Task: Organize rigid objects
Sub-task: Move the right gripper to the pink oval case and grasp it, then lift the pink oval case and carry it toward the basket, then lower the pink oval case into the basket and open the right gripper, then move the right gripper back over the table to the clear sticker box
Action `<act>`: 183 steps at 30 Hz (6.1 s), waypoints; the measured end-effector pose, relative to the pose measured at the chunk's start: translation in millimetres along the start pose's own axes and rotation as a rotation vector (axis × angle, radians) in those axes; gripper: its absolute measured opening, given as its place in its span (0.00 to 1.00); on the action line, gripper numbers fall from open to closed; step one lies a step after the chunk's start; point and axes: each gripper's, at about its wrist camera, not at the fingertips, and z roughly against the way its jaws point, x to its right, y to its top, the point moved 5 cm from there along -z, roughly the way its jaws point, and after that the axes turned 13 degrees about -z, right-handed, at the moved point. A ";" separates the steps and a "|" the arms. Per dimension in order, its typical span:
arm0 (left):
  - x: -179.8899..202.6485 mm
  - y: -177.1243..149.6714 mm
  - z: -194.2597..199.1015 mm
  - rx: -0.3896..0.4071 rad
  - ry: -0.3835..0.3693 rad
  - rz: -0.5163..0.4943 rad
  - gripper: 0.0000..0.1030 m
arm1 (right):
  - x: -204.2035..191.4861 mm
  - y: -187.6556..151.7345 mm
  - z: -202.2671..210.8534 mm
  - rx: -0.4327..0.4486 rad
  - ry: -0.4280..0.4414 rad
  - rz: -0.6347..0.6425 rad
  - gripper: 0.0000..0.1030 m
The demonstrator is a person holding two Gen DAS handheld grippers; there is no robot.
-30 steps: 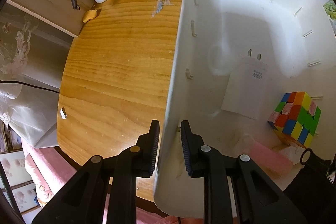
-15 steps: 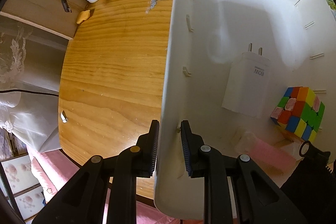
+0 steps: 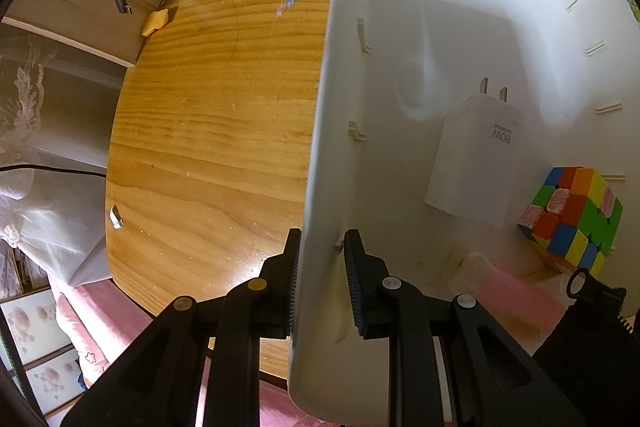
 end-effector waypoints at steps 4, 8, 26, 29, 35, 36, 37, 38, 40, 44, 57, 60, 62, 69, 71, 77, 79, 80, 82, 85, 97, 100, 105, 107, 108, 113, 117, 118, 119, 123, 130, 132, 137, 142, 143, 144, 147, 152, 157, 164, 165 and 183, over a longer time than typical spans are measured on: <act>-1.7 -0.6 -1.2 0.001 -0.004 0.004 0.23 | -5.8 1.0 -3.2 -0.011 0.003 0.016 0.23; -1.5 -2.2 -1.9 0.005 -0.009 0.008 0.23 | -8.6 0.6 -3.9 -0.020 -0.004 0.028 0.19; -4.8 -5.1 -4.0 0.006 -0.017 0.003 0.23 | 18.5 1.1 5.1 -0.090 0.022 -0.163 0.13; -4.9 -4.9 -3.8 0.008 -0.019 0.001 0.23 | 19.8 -2.3 7.0 -0.102 0.022 -0.170 0.41; -3.2 -3.6 -3.9 0.006 -0.015 -0.010 0.23 | 20.9 -14.3 9.0 -0.132 0.007 -0.157 0.61; -2.4 -3.1 -3.8 0.006 -0.014 -0.011 0.23 | 21.0 -15.7 10.0 -0.133 0.011 -0.157 0.68; -1.7 -2.6 -3.5 0.006 -0.014 -0.012 0.23 | 21.1 -17.0 10.5 -0.135 0.014 -0.157 0.71; -1.1 -2.1 -3.3 0.006 -0.013 -0.015 0.23 | 20.8 -19.4 10.8 -0.140 0.020 -0.155 0.72; 0.9 -0.6 -3.1 0.003 -0.009 -0.022 0.23 | 20.0 -21.7 11.2 -0.145 0.035 -0.153 0.75; 4.5 3.0 -2.5 0.000 -0.003 -0.034 0.23 | 15.1 -24.8 10.3 -0.153 0.050 -0.139 0.78; 4.3 2.5 -5.0 -0.008 -0.010 -0.021 0.23 | 6.8 -26.0 -0.9 -0.171 0.021 0.032 0.79; 2.9 2.7 -5.5 -0.008 -0.012 -0.018 0.23 | 8.3 -22.5 -3.1 -0.169 0.038 0.037 0.79; 2.1 3.0 -6.7 -0.010 -0.009 -0.021 0.23 | 7.9 -21.1 -4.4 -0.169 0.045 0.047 0.79; 1.9 2.0 -10.9 -0.015 -0.003 -0.019 0.23 | 5.7 -19.6 -5.4 -0.152 0.057 0.054 0.73; 2.3 1.6 -11.3 -0.016 -0.002 -0.017 0.23 | 7.0 -19.2 -5.7 -0.148 0.057 0.047 0.73; 1.0 -0.1 -9.6 -0.009 -0.004 -0.008 0.23 | 12.2 -17.8 -3.8 -0.147 0.057 0.012 0.70; 1.4 -1.0 -9.5 -0.008 -0.002 -0.009 0.23 | 13.9 -18.7 -1.7 -0.147 0.063 -0.004 0.70; 1.4 -1.1 -9.3 -0.006 -0.001 -0.009 0.23 | 13.9 -19.7 -0.7 -0.147 0.063 -0.007 0.70; 0.9 -1.4 -9.2 -0.005 0.000 -0.009 0.23 | 13.5 -21.1 1.2 -0.147 0.067 -0.013 0.70; -1.1 -2.6 -8.2 -0.003 -0.001 -0.010 0.23 | 13.4 -23.6 4.7 -0.145 0.067 -0.034 0.70; 2.6 -6.1 -2.7 0.012 0.003 -0.021 0.23 | 31.4 -33.3 29.8 -0.115 0.041 -0.163 0.70; 3.3 -7.4 -2.3 0.014 0.004 -0.025 0.23 | 39.0 -33.0 40.3 -0.094 0.028 -0.202 0.70; 4.9 -7.4 -1.4 0.016 0.005 -0.032 0.23 | 49.6 -31.3 60.6 -0.057 0.004 -0.239 0.70; 5.9 -7.4 -0.9 0.018 0.006 -0.035 0.23 | 52.7 -29.9 68.4 -0.042 -0.004 -0.247 0.70; 6.4 -7.3 -1.1 0.018 0.007 -0.036 0.23 | 54.1 -28.6 72.8 -0.034 -0.008 -0.251 0.70; 7.5 -6.8 -0.2 0.024 0.008 -0.043 0.23 | 55.1 -21.0 90.5 0.006 -0.015 -0.259 0.70; 8.3 -7.0 2.3 0.029 0.007 -0.047 0.23 | 50.5 -12.1 104.6 0.040 -0.014 -0.245 0.70; 8.6 -7.0 3.0 0.032 0.007 -0.049 0.23 | 48.7 -9.4 107.4 0.046 -0.015 -0.239 0.70; 8.7 -7.1 4.0 0.033 0.007 -0.049 0.23 | 46.0 -6.4 110.8 0.054 -0.011 -0.232 0.70; 9.7 -7.8 7.6 0.038 0.007 -0.053 0.23 | 32.7 7.8 125.5 0.098 0.021 -0.206 0.70; 10.5 -7.5 14.2 0.048 0.007 -0.058 0.23 | 9.9 27.3 141.4 0.140 0.069 -0.149 0.70; 11.1 -6.8 16.6 0.049 0.007 -0.059 0.23 | 1.8 32.4 143.9 0.146 0.087 -0.128 0.70; 11.5 -6.7 20.1 0.052 0.006 -0.059 0.23 | -21.0 40.6 145.3 0.147 0.143 -0.078 0.70; 11.1 -6.5 22.3 0.055 0.004 -0.057 0.23 | -45.1 41.7 140.5 0.122 0.204 -0.025 0.70; 11.1 -6.4 22.4 0.055 0.003 -0.056 0.23 | -50.1 41.4 139.5 0.116 0.214 -0.014 0.70; 10.3 -7.6 21.0 0.055 0.002 -0.055 0.23 | -54.4 40.9 138.5 0.111 0.223 -0.007 0.70; 9.3 -8.3 20.4 0.057 -0.002 -0.053 0.23 | -69.5 39.3 136.1 0.094 0.260 0.019 0.70; 7.8 -8.9 19.5 0.057 -0.002 -0.053 0.23 | -88.0 34.9 130.9 0.060 0.303 0.042 0.70; 7.7 -10.0 18.7 0.057 -0.001 -0.054 0.23 | -105.0 26.7 126.3 0.019 0.328 0.060 0.70; 6.8 -9.7 17.8 0.059 -0.003 -0.052 0.22 | -120.0 16.6 121.9 -0.024 0.330 0.085 0.78; 6.4 -10.0 17.8 0.061 -0.003 -0.051 0.22 | -120.1 16.6 122.7 -0.019 0.326 0.085 0.78; 12.2 -12.0 14.2 0.059 0.041 -0.043 0.21 | -67.9 -2.0 132.0 -0.006 0.163 -0.060 0.79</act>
